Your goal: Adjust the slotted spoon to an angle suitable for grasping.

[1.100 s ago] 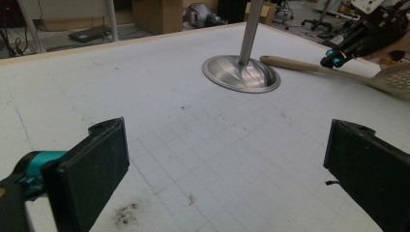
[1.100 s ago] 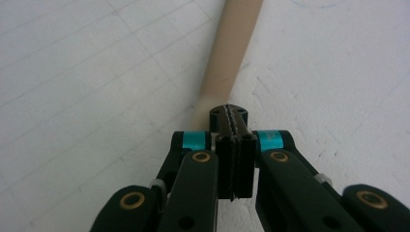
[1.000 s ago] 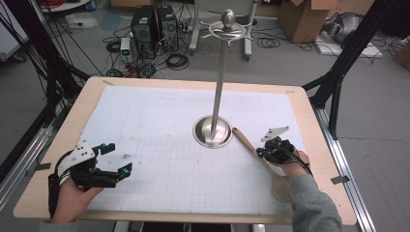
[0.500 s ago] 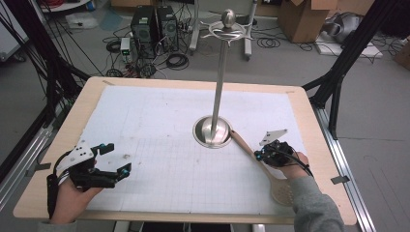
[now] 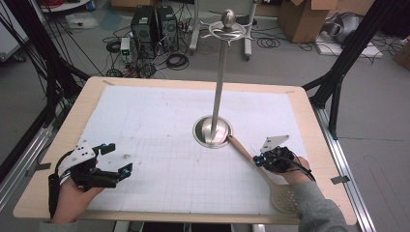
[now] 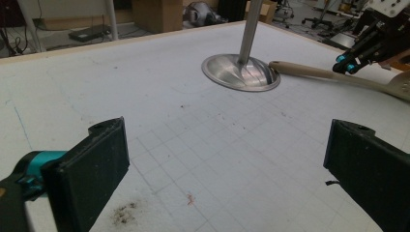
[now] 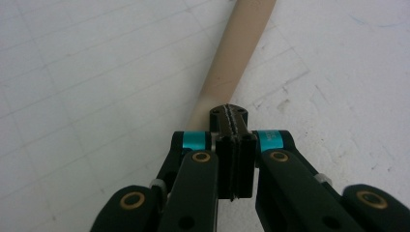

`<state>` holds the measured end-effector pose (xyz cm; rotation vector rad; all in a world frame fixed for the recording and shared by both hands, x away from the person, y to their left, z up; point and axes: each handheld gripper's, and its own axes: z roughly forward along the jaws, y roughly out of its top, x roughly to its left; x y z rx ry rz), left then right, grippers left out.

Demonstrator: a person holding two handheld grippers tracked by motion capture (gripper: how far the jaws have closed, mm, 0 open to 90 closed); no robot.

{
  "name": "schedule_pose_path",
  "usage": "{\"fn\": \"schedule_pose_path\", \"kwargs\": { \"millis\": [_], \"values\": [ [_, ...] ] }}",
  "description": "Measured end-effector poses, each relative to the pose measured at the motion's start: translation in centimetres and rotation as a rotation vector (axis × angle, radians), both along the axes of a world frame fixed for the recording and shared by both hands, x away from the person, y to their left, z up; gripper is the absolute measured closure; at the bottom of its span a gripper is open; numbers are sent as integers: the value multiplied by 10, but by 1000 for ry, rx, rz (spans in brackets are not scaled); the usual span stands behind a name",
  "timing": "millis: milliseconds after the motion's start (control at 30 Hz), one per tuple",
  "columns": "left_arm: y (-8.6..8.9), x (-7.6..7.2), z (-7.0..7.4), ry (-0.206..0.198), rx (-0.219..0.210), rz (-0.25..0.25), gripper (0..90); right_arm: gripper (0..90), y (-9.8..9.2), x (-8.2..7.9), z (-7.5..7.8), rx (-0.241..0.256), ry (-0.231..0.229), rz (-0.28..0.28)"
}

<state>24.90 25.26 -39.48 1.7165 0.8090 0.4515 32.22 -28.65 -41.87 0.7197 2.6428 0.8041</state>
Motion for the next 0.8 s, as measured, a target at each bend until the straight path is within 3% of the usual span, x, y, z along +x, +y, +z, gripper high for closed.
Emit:
{"fn": "schedule_pose_path", "kwargs": {
  "millis": [267, 567, 667, 800],
  "values": [
    [-1, 1, 0, -1, 0, 0, 27, 900, 5, -9, 0, 9, 1, 43],
    [-3, 1, 0, -2, 3, -5, 27, 900, 13, -14, 0, 19, 9, 138],
    [-3, 2, -1, 0, 5, -5, 27, 900, 13, -14, 0, -1, -5, 134],
    [-4, 2, -1, 3, 4, -5, 26, 900, 6, -14, 6, 36, -25, 88]
  ]
}}
